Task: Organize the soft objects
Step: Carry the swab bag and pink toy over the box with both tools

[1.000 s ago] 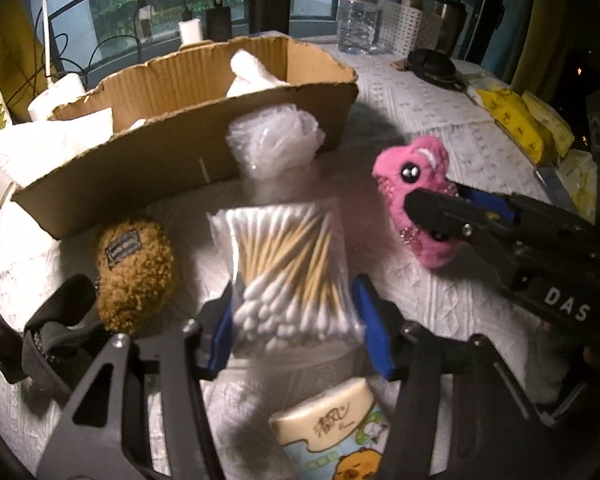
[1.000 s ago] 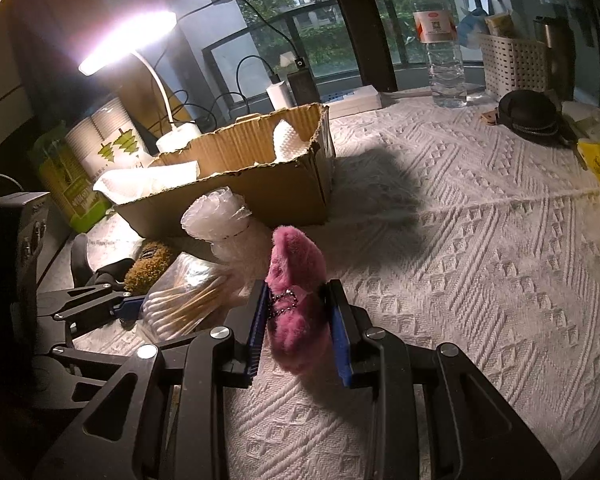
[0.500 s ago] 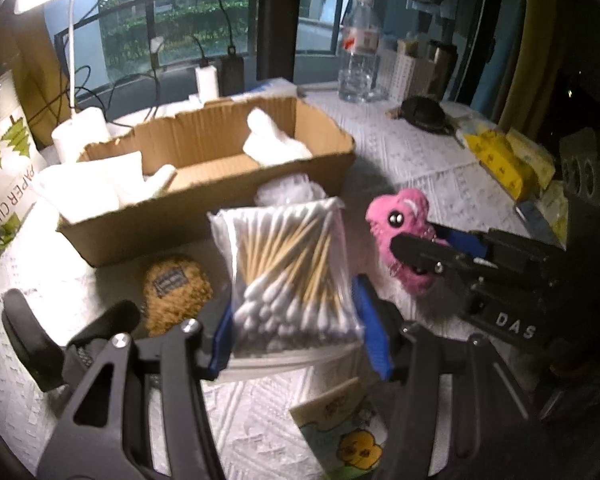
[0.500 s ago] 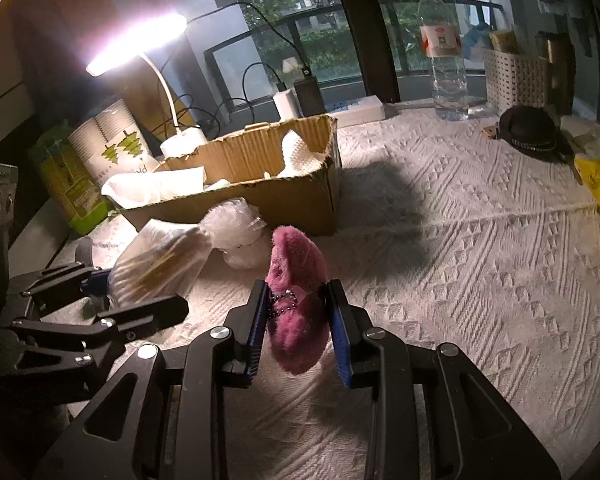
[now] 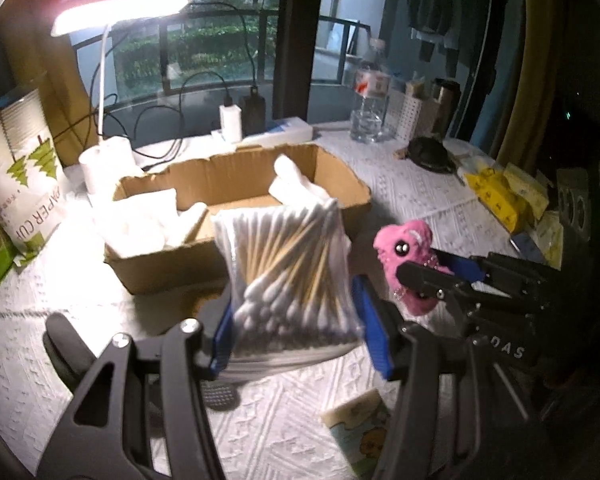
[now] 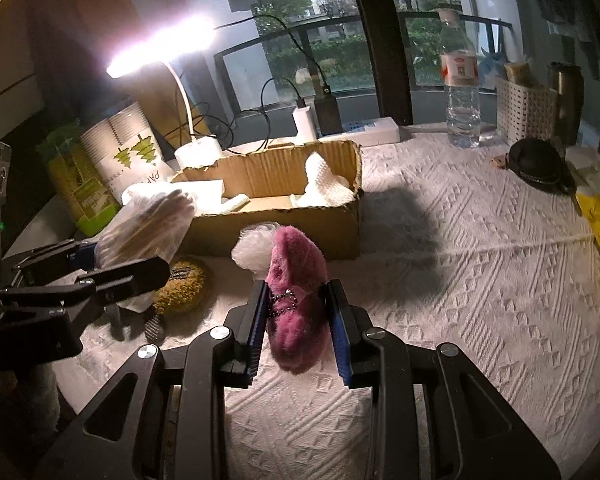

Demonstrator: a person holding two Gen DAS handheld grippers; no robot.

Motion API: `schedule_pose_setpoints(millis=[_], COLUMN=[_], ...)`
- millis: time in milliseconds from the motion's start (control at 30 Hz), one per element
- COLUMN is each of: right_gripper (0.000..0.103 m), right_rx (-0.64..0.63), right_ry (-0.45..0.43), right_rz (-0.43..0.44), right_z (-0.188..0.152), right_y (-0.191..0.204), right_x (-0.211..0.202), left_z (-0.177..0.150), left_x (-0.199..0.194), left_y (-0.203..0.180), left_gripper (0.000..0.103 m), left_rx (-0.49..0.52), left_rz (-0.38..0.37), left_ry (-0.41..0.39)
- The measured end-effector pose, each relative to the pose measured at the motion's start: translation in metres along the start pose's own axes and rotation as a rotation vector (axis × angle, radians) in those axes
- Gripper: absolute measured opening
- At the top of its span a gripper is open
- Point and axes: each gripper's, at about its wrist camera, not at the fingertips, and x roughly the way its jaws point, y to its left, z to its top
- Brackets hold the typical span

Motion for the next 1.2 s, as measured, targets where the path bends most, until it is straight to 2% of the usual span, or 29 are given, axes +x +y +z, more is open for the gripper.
schedule_pose_setpoints(millis=[533,1200], right_gripper=[0.031,0.031], right_rx=[-0.051,-0.108], right_ry=[-0.013,-0.046], right_rz=[-0.001,-0.004], right_z=[0.016,0.051], right_y=[0.027,0.052], right_x=[0.001,0.012], left_z=[0.008,0.035], left_x=[-0.018,-0.022], left_y=[0.030,0.067], left_gripper=[0.055,0.055], left_rx=[-0.029,-0.027], left_rz=[0.011,0.042], left_ry=[-0.058,-0.137])
